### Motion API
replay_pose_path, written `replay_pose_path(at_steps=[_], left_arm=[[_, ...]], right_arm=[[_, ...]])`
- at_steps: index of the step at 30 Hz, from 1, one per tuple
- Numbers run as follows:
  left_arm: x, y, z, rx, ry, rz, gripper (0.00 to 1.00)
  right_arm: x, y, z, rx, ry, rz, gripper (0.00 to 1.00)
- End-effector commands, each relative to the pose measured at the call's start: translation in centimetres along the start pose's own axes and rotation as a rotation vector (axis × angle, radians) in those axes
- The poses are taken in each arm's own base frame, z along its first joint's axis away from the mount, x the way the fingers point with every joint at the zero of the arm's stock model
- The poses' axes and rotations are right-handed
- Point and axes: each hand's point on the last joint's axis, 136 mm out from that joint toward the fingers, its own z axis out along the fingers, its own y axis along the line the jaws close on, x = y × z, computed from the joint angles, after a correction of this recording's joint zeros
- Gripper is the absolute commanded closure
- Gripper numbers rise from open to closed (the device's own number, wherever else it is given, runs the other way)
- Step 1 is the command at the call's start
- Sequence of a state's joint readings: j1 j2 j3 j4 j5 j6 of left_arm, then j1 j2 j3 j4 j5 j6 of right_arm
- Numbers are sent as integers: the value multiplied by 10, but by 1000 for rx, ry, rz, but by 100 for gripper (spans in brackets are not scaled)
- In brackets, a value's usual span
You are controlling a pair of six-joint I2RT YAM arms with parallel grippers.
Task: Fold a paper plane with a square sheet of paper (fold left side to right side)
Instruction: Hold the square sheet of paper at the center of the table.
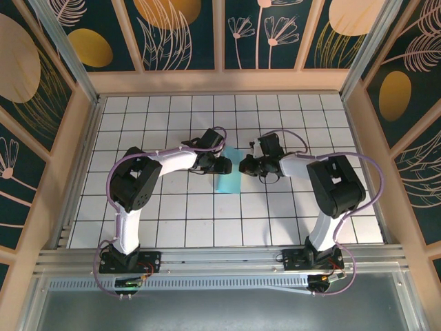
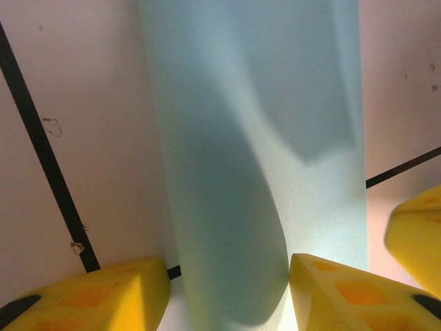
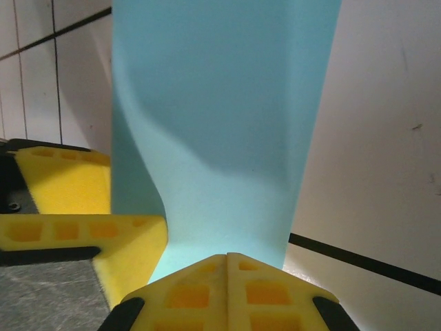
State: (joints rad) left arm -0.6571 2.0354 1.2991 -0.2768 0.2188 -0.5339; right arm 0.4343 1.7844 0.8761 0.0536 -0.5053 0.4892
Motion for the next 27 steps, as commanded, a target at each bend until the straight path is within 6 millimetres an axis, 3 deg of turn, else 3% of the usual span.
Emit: replay_pose_path(at_steps=[1, 17, 27], left_arm=[[51, 49, 44, -147, 145, -16, 48], [42, 44, 39, -140, 114, -10, 47], [3, 35, -3, -186, -23, 16, 36]], right_arm=[[-5, 8, 7, -28, -1, -5, 100], [25, -43, 19, 176, 87, 14, 100], [31, -49, 21, 194, 108, 15, 100]])
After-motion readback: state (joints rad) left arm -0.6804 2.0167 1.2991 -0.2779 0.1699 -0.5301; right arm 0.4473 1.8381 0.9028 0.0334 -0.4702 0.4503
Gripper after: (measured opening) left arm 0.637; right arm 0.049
